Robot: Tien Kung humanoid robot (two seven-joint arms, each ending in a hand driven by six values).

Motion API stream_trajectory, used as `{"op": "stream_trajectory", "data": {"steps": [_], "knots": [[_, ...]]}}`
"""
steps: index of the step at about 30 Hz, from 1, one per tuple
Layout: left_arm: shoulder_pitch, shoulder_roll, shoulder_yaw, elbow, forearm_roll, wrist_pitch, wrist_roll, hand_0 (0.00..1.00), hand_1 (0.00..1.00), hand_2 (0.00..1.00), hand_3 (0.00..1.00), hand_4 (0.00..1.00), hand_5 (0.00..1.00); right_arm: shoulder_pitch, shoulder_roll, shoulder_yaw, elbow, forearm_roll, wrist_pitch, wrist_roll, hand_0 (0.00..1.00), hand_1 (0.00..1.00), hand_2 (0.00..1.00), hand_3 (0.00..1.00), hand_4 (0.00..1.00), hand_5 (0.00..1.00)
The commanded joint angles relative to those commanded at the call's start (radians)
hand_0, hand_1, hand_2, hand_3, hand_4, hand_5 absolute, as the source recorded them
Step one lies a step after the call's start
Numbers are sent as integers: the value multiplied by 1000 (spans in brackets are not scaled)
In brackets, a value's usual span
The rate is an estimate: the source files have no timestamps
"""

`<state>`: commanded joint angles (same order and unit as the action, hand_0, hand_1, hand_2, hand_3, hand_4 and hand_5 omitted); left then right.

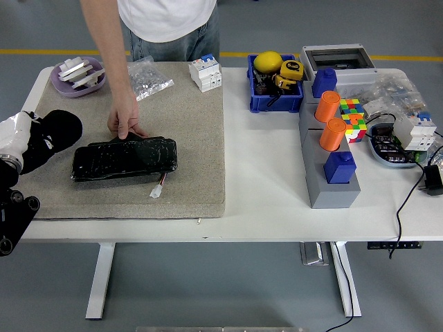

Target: Pick the rag up,wipe the panel,place it on the desk

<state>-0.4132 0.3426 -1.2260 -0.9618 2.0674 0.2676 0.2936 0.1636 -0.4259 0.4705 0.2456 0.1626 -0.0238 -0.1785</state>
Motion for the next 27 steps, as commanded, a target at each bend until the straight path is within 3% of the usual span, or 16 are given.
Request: {"op": "stream_trajectory", "data": {"steps": [6, 16, 27], "knots": [[60, -25, -24, -107, 46, -2, 30, 293, 431, 599, 517, 70, 2, -1, 3, -5, -2, 5, 1, 2, 746, 282, 644, 614, 998, 552], [130, -48, -28, -187, 112, 43, 63, 290, 419, 599, 513, 42, 2, -9, 2, -16, -6, 20, 3, 0, 747, 282, 644, 614, 998, 556], [156, -57, 61, -278, 153, 61, 93, 288, 415, 598, 516, 39, 2, -11, 1, -16, -9, 26, 6, 2, 747, 282, 644, 615, 998, 558]]}}
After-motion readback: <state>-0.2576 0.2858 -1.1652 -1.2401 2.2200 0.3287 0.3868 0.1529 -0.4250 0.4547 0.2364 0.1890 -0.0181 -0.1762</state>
